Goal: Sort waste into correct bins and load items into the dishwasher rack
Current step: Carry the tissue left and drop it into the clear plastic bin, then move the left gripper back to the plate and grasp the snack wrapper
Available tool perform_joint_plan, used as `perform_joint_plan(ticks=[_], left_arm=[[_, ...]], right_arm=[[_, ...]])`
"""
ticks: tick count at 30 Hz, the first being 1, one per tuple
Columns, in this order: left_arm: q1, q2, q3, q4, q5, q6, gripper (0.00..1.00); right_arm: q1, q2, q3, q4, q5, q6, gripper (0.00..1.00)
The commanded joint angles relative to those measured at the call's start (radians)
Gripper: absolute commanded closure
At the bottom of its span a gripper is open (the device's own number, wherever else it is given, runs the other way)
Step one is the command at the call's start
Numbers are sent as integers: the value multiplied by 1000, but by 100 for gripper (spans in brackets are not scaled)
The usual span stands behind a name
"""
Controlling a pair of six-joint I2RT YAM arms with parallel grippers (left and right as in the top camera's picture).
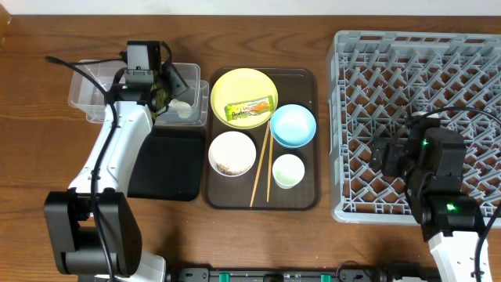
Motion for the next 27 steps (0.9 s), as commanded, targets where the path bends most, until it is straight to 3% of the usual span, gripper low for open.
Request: perform_joint_plan(ticks=[1,6,11,27], left_arm=[[-26,-15,8,38,148,265,45],[-114,-14,8,45,245,692,42],[-210,-1,8,18,245,980,36],[-312,225,8,96,241,1035,35]], right_arm=[[8,-1,19,0,-5,-9,1],[8,-1,19,-1,-5,-9,1],[8,-1,19,0,-5,-9,1],[8,-1,19,-1,-5,-9,1]])
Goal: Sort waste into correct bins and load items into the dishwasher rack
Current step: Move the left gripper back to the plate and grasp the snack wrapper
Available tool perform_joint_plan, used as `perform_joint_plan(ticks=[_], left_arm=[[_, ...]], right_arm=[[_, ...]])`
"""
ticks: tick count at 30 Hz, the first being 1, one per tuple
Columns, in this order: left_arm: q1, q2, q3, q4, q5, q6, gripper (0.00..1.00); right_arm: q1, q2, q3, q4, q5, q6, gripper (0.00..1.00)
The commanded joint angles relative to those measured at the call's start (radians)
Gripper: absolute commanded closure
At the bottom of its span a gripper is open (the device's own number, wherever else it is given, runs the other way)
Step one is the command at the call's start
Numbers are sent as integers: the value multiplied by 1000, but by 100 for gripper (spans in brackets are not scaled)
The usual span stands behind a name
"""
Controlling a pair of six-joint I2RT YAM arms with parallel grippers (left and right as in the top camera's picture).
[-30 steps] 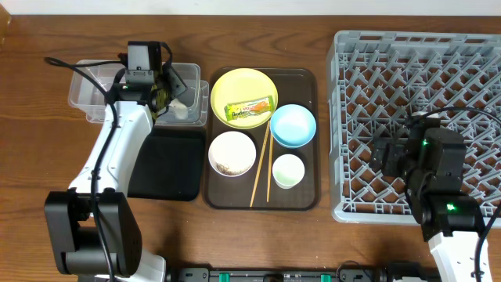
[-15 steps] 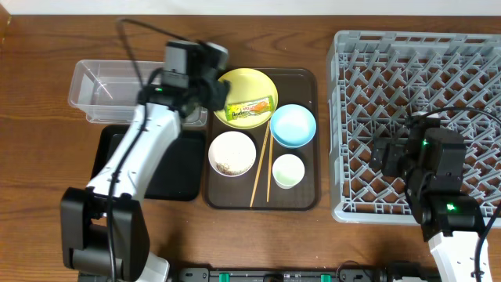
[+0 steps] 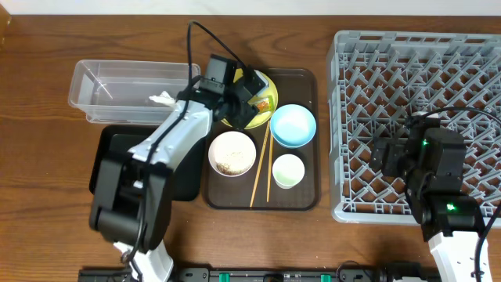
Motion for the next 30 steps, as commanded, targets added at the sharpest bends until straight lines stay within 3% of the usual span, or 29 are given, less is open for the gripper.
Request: perform_joint_plan(ticks=[1,27,30], left_arm=[[-1,37,8,25,9,23,35],[0,154,8,70,-77,33,35],[0,155,8,70,-77,33,48]], right_arm=[[8,-1,19,-1,-5,-9,1],[8,-1,19,-1,-5,-9,1],[8,-1,19,-1,-5,-9,1]])
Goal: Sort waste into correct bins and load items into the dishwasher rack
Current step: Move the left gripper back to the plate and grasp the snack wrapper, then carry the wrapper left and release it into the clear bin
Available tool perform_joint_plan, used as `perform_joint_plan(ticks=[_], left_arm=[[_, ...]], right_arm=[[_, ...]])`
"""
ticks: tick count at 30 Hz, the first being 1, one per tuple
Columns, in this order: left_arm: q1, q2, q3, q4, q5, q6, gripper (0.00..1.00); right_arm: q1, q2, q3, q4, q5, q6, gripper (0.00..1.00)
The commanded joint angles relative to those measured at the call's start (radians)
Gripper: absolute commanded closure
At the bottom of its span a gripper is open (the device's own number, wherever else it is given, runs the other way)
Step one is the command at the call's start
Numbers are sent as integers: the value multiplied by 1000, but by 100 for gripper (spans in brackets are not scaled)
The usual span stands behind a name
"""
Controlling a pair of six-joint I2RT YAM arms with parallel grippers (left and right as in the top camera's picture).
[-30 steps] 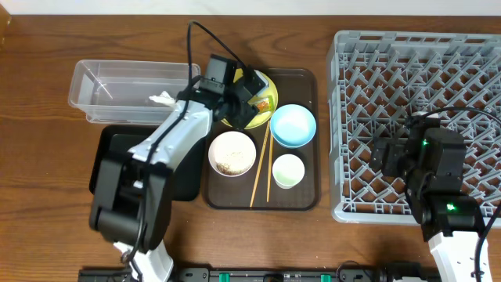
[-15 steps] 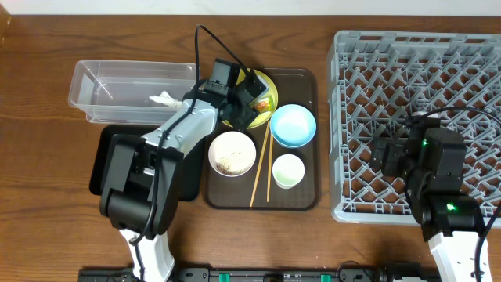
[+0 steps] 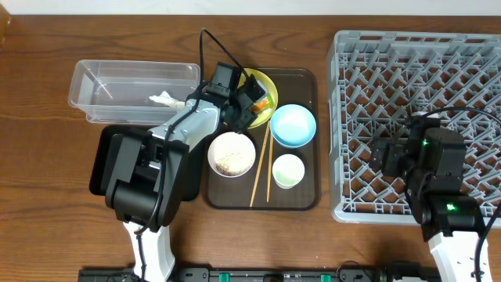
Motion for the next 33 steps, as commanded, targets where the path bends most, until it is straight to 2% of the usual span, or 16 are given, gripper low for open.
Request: perform_joint_plan(ticks=[1,4,7,9,16,18,23,29,33], left_arm=[[0,16,8,2,-13,5,56],[0,16,8,2,-13,5,79],[0,14,8,1,-12,-2,90],[0,6,9,2,-13,-31,94],[3,-111,10,10,-14,-181,94],[11,-163,10,15,-39,-279,94],[67,-283,10,3,-238,-636,94],[197,-375,9,-4,-244,-951,94],[293,-375,8,-57,-244,-1251,94]], right_arm=[[8,-1,19,-1,-5,-9,1],[8,-1,19,-1,-5,-9,1],[8,-1,19,-1,-5,-9,1],[8,-1,19,-1,-5,-9,1],[8,-1,19,-1,-5,-9,1],[8,-1,19,-1,-5,-9,1],[8,-1,19,-1,-4,-9,1],[8,-1,19,-1,-5,-9,1],[8,-1,19,-1,-5,-9,1]])
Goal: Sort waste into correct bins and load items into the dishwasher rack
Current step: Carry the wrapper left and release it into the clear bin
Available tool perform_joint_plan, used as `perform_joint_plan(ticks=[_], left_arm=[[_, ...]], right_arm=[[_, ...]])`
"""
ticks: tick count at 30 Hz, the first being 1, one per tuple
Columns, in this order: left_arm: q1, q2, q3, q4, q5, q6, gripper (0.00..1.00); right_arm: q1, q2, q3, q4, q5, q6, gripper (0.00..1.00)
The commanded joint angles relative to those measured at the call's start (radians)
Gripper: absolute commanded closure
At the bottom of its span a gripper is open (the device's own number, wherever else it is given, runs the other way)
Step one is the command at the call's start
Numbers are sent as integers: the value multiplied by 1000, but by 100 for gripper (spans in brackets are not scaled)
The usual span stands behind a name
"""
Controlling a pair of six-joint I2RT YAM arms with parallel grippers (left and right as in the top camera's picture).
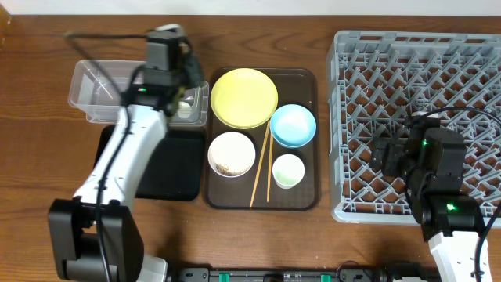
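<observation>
My left gripper (186,77) hangs over the right end of the clear plastic bin (102,90). It looks shut on a snack wrapper that its fingers mostly hide. On the brown tray (309,200) lie a bare yellow plate (243,98), a blue bowl (293,125), a white bowl with crumbs (232,153), a small pale cup (288,171) and a pair of chopsticks (261,168). The grey dishwasher rack (407,63) stands at the right. My right gripper (382,157) rests over the rack's front left part, its jaws too dark to read.
A black bin (168,168) lies in front of the clear one, left of the tray. A crumpled white tissue (185,106) lies in the clear bin under my left gripper. The left arm's cable arcs over that bin.
My left gripper has moved from the yellow plate to above the clear bin's right end. The wrapper is gone from the plate. The right arm has not moved.
My left gripper was first over the clear bin, with the wrapper lying on the yellow plate. Then it was over the plate at the wrapper, and lower onto it a second later. Now the plate is bare and the gripper is back over the clear bin.
</observation>
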Motion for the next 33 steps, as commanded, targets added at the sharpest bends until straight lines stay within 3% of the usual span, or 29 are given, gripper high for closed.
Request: perform_joint_plan(ticks=[1,4,6,9,11,13,17,25,33], left_arm=[[70,2,8,-55,-29,-381,94],[118,18,5,-106,-28,-580,93],[136,33,3,-111,-28,-640,93],[143,56,3,-108,-28,-644,84],[143,68,3,-109,-28,-643,68],[143,77,3,-113,-24,-643,59],[143,71,3,-114,-6,-636,50],[117,-16,3,-105,29,-397,44],[-66,-66,3,-273,58,-135,44]], right_arm=[[8,-1,19,-1,-5,-9,1],[8,-1,19,-1,-5,-9,1],[8,-1,19,0,-5,-9,1],[8,-1,19,-1,-5,-9,1],[8,-1,19,-1,-5,-9,1],[8,-1,19,-1,-5,-9,1],[8,-1,19,-1,-5,-9,1],[8,-1,19,-1,-5,-9,1],[8,-1,19,-1,-5,-8,1]])
